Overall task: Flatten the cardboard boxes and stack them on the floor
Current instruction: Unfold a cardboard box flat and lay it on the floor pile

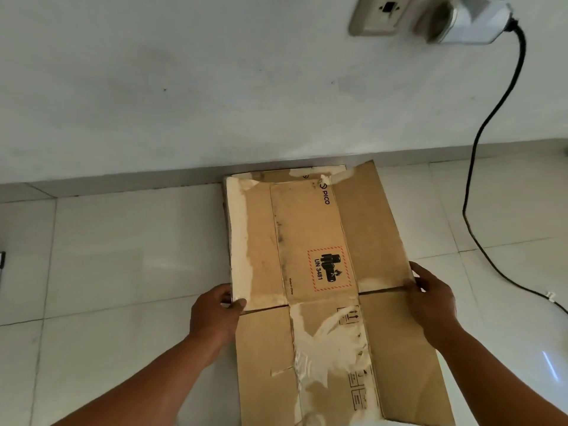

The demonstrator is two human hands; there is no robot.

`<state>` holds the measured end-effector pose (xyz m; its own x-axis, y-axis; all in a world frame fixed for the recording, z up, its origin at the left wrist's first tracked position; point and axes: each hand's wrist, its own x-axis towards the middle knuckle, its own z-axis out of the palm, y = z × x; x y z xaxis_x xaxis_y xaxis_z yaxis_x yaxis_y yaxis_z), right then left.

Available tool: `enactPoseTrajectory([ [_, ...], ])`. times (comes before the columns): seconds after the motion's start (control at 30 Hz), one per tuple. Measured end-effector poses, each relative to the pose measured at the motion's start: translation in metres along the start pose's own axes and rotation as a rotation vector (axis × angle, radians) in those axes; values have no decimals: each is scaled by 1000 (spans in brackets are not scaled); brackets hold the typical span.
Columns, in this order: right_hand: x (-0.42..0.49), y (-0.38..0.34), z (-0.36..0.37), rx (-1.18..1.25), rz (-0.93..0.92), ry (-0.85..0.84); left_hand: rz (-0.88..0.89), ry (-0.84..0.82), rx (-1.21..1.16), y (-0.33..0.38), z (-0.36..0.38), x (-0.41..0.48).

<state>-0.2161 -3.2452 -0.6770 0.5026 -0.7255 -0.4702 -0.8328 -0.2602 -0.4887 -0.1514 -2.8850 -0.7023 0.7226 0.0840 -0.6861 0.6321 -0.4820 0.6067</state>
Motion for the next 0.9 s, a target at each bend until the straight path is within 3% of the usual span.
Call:
enactPoseTrajectory([
  [0.2,74,34,92,123,-29,23,73,25,115,-39,30,105],
  [0.4,123,46,132,174,-33,29,156,32,254,-60,38,163],
  [0.53,134,47,141,110,-87,34,192,102,367,-65,53,172],
  [0.67,129,44,144,-62,-156,-25,158,-28,153,-58,62,155],
  [0.77,124,37,152,-222,-202,-140,157,-139,283,-53,70,152],
  [0.9,131,37,159,-261,-230,-170,125,-135,428,-54,75,156],
])
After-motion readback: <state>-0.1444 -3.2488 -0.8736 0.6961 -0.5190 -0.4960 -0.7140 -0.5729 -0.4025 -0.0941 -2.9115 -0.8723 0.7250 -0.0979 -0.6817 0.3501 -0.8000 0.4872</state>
